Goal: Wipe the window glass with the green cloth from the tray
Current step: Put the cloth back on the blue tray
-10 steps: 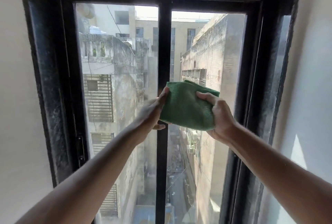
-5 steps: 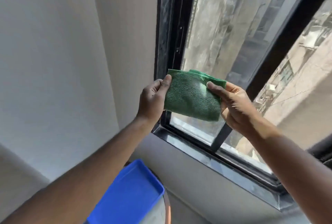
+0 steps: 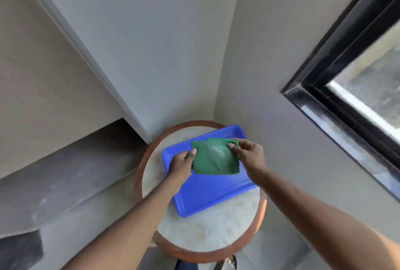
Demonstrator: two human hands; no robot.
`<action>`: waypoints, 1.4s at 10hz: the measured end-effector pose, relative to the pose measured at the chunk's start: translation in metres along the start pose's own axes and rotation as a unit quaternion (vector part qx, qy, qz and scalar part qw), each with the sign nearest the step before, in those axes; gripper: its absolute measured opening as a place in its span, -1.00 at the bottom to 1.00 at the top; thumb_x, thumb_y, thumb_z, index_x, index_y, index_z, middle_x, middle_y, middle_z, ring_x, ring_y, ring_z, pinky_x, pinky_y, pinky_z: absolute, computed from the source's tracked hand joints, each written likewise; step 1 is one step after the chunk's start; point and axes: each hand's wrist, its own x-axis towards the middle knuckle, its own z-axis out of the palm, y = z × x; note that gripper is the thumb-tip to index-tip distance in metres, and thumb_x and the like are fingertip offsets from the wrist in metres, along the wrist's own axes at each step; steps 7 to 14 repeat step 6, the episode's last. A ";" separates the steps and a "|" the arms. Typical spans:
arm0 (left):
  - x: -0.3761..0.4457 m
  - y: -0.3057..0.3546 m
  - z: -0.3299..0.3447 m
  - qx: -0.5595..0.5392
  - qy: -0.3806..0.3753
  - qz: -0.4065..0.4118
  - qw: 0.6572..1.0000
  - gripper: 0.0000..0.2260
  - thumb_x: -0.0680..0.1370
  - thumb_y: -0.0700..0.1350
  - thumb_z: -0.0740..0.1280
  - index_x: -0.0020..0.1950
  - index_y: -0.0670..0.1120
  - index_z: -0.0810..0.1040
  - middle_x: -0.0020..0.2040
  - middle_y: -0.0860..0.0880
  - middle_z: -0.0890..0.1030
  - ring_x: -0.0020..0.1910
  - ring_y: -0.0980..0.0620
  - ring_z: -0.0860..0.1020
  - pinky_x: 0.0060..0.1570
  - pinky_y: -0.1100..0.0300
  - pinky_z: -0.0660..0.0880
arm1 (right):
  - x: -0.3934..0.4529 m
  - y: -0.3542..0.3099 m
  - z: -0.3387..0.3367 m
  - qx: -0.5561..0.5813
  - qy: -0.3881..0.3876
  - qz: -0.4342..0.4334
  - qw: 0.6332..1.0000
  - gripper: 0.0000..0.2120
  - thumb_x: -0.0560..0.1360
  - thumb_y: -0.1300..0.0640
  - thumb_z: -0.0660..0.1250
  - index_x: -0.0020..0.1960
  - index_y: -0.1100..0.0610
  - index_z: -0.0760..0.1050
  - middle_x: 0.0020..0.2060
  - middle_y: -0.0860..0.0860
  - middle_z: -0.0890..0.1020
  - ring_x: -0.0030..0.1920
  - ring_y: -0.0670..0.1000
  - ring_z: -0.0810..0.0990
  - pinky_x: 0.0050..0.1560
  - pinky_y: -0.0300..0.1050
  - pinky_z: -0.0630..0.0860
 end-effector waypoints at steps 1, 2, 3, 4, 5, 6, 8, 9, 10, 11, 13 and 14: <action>0.066 -0.064 0.002 0.059 -0.003 -0.032 0.998 -0.77 0.82 -0.01 0.28 0.09 -0.12 0.59 -0.01 -0.19 0.59 0.03 -0.08 0.55 0.04 0.00 0.52 | 0.057 0.091 0.024 -0.047 0.013 0.041 0.998 -0.82 0.64 0.40 0.44 0.22 0.44 0.68 -0.17 0.09 0.72 -0.23 -0.04 0.64 -0.13 -0.20 0.61; 0.099 -0.098 0.010 0.096 0.006 -0.033 0.995 -0.78 0.82 -0.05 0.29 0.07 -0.14 0.59 -0.02 -0.27 0.61 0.02 -0.10 0.56 0.17 -0.14 0.66 | 0.084 0.135 0.029 -0.076 0.024 0.058 0.995 -0.79 0.66 0.41 0.42 0.26 0.48 0.65 -0.18 0.07 0.69 -0.27 -0.09 0.64 -0.22 -0.33 0.60; 0.136 -0.130 0.028 0.115 0.021 -0.050 0.992 -0.76 0.81 -0.04 0.31 0.03 -0.14 0.61 0.02 -0.38 0.71 -0.02 -0.23 0.71 0.20 -0.22 0.74 | 0.116 0.178 0.032 -0.094 0.042 0.074 0.992 -0.77 0.63 0.41 0.45 0.26 0.48 0.65 -0.19 0.09 0.69 -0.27 -0.04 0.61 -0.21 -0.26 0.60; 0.149 -0.142 0.037 0.131 0.046 -0.051 0.989 -0.72 0.79 0.00 0.34 0.00 -0.16 0.61 -0.02 -0.32 0.71 -0.02 -0.25 0.76 0.15 -0.22 0.77 | 0.129 0.192 0.033 -0.133 0.065 0.068 0.987 -0.77 0.60 0.35 0.52 0.24 0.38 0.70 -0.12 0.17 0.73 -0.19 0.04 0.63 -0.02 -0.01 0.63; 0.150 -0.145 0.048 0.227 0.122 0.006 0.966 -0.69 0.76 0.05 0.36 0.38 -0.14 0.59 0.28 -0.25 0.73 0.29 -0.30 0.71 0.25 -0.21 0.67 | 0.128 0.194 0.027 -0.276 0.110 -0.024 0.955 -0.70 0.59 0.23 0.54 0.31 0.24 0.70 0.17 0.20 0.75 0.17 0.18 0.69 0.32 0.04 0.54; 0.134 -0.129 0.055 0.374 0.171 0.117 0.904 -0.51 0.79 0.11 0.23 0.72 0.01 0.36 0.63 -0.06 0.51 0.61 -0.21 0.49 0.43 -0.20 0.51 | 0.114 0.185 0.014 -0.380 0.138 -0.176 0.898 -0.66 0.67 0.23 0.41 0.42 0.24 0.60 0.47 0.20 0.61 0.46 0.31 0.51 0.49 0.10 0.41; 0.134 -0.129 0.055 0.374 0.171 0.117 0.904 -0.51 0.79 0.11 0.23 0.72 0.01 0.36 0.63 -0.06 0.51 0.61 -0.21 0.49 0.43 -0.20 0.51 | 0.114 0.185 0.014 -0.380 0.138 -0.176 0.898 -0.66 0.67 0.23 0.41 0.42 0.24 0.60 0.47 0.20 0.61 0.46 0.31 0.51 0.49 0.10 0.41; 0.134 -0.129 0.055 0.374 0.171 0.117 0.904 -0.51 0.79 0.11 0.23 0.72 0.01 0.36 0.63 -0.06 0.51 0.61 -0.21 0.49 0.43 -0.20 0.51 | 0.114 0.185 0.014 -0.380 0.138 -0.176 0.898 -0.66 0.67 0.23 0.41 0.42 0.24 0.60 0.47 0.20 0.61 0.46 0.31 0.51 0.49 0.10 0.41; 0.134 -0.129 0.055 0.374 0.171 0.117 0.904 -0.51 0.79 0.11 0.23 0.72 0.01 0.36 0.63 -0.06 0.51 0.61 -0.21 0.49 0.43 -0.20 0.51 | 0.114 0.185 0.014 -0.380 0.138 -0.176 0.898 -0.66 0.67 0.23 0.41 0.42 0.24 0.60 0.47 0.20 0.61 0.46 0.31 0.51 0.49 0.10 0.41; 0.134 -0.129 0.055 0.374 0.171 0.117 0.904 -0.51 0.79 0.11 0.23 0.72 0.01 0.36 0.63 -0.06 0.51 0.61 -0.21 0.49 0.43 -0.20 0.51 | 0.114 0.185 0.014 -0.380 0.138 -0.176 0.898 -0.66 0.67 0.23 0.41 0.42 0.24 0.60 0.47 0.20 0.61 0.46 0.31 0.51 0.49 0.10 0.41; 0.134 -0.129 0.055 0.374 0.171 0.117 0.904 -0.51 0.79 0.11 0.23 0.72 0.01 0.36 0.63 -0.06 0.51 0.61 -0.21 0.49 0.43 -0.20 0.51 | 0.114 0.185 0.014 -0.380 0.138 -0.176 0.898 -0.66 0.67 0.23 0.41 0.42 0.24 0.60 0.47 0.20 0.61 0.46 0.31 0.51 0.49 0.10 0.41; 0.134 -0.129 0.055 0.374 0.171 0.117 0.904 -0.51 0.79 0.11 0.23 0.72 0.01 0.36 0.63 -0.06 0.51 0.61 -0.21 0.49 0.43 -0.20 0.51 | 0.114 0.185 0.014 -0.380 0.138 -0.176 0.898 -0.66 0.67 0.23 0.41 0.42 0.24 0.60 0.47 0.20 0.61 0.46 0.31 0.51 0.49 0.10 0.41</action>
